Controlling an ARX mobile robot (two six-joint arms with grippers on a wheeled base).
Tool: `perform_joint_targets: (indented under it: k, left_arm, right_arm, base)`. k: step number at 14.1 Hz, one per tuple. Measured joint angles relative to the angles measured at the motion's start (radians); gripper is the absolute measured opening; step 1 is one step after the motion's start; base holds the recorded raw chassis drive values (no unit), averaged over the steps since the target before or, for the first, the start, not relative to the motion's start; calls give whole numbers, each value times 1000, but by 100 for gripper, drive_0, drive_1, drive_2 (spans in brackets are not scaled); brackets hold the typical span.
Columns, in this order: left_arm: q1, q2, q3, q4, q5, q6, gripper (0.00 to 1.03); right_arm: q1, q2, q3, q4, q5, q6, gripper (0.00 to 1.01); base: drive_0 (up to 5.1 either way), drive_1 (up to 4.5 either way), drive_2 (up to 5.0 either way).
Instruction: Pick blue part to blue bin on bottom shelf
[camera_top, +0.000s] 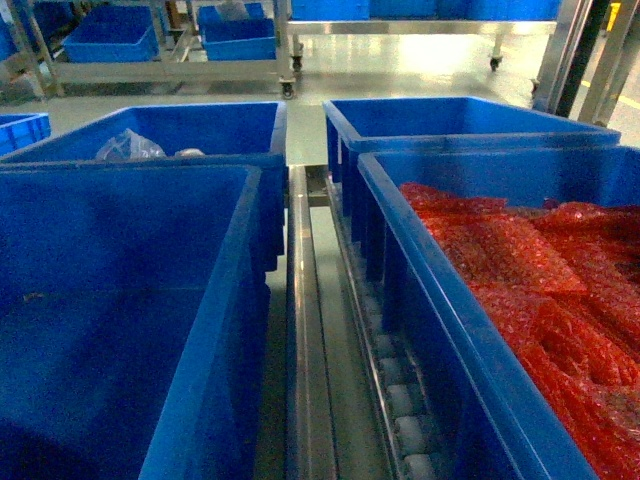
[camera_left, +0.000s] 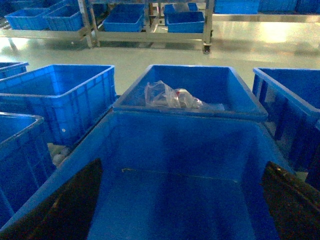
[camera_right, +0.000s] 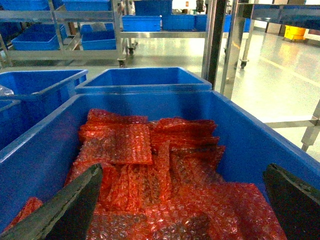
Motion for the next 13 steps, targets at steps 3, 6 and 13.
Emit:
perform_joint_targets:
  k: [3, 6, 13]
  left_arm:
    - [59, -38, -42, 109, 167, 32, 86]
    - [238, -201, -165, 76, 451, 62, 49]
    - [478, -421, -279, -21, 701, 65, 2]
  right_arm:
    - [0, 0, 0, 0, 0, 0, 98]
    - [0, 0, 0, 0, 0, 0, 98]
    - [0, 0, 0, 0, 0, 0, 98]
  base:
    - [0, 0, 0]
    - [0, 0, 0]
    - [0, 0, 0]
